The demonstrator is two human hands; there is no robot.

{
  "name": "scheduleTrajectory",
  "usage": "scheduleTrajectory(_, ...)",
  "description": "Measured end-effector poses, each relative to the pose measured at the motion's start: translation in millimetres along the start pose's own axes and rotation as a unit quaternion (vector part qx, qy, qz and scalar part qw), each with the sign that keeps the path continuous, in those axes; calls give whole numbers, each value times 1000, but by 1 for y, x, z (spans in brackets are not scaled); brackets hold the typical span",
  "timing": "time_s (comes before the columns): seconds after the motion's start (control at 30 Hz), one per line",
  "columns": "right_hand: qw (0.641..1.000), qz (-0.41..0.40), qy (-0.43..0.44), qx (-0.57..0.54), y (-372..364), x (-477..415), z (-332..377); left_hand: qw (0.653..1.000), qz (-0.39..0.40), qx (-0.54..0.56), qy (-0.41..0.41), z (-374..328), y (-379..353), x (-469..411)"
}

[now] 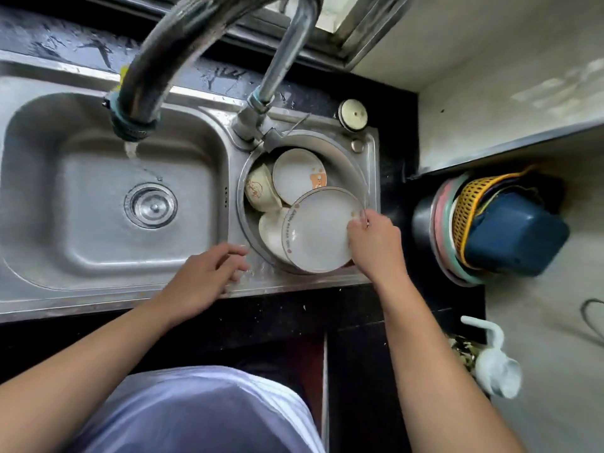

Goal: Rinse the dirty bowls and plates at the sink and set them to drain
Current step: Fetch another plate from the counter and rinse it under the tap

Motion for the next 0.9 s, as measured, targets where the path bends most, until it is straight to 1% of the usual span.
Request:
scheduleTrajectory(0.03, 1000, -14, -3, 5, 13, -13, -8, 994, -44, -93, -38, -2, 4, 2)
scheduleTrajectory(0.07, 1000, -22, -11, 7, 23, -28, -18, 976, -76, -188, -77, -5, 4, 6)
scheduleTrajectory(0.1, 999, -30, -20, 12, 29, -43, -28, 952, -93, -270, -107, -5, -2, 10)
scheduleTrajectory(0.13, 999, -34, -34, 22, 32, -58, -39, 930, -99, -333, -118, -1, -10, 14)
scheduleTrajectory(0.17, 998, -34, -48, 33, 33, -70, -49, 914, -103, -376, -115, 6, -17, 18)
scheduleTrajectory(0.23, 997, -26, -46, 59, 28, -95, -61, 898, -101, -420, -89, 18, -28, 24)
scheduleTrajectory(0.33, 994, -8, -20, 112, 15, -127, -72, 876, -117, -459, -88, 24, -39, 27)
scheduleTrajectory(0.47, 983, 9, 25, 182, -10, -158, -74, 862, -162, -476, -73, 19, -47, 28)
scheduleTrajectory(0.57, 970, 28, 59, 235, -30, -171, -76, 863, -166, -475, -42, 19, -51, 27)
scheduleTrajectory(0.73, 961, 54, 89, 256, -44, -187, -88, 862, -167, -478, -32, 21, -50, 29)
scheduleTrajectory(0.9, 960, 27, 112, 256, -37, -186, -97, 871, -162, -463, -34, 22, -48, 28)
Point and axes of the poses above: each hand's wrist, its own x-axis away from the middle knuckle, its own y-axis out of the back of the hand, z = x × y, the point moved 10 cm from there along -x, towards the middle knuckle, and after that the axes turned 15 degrees about -x, right-handed, at the moved point
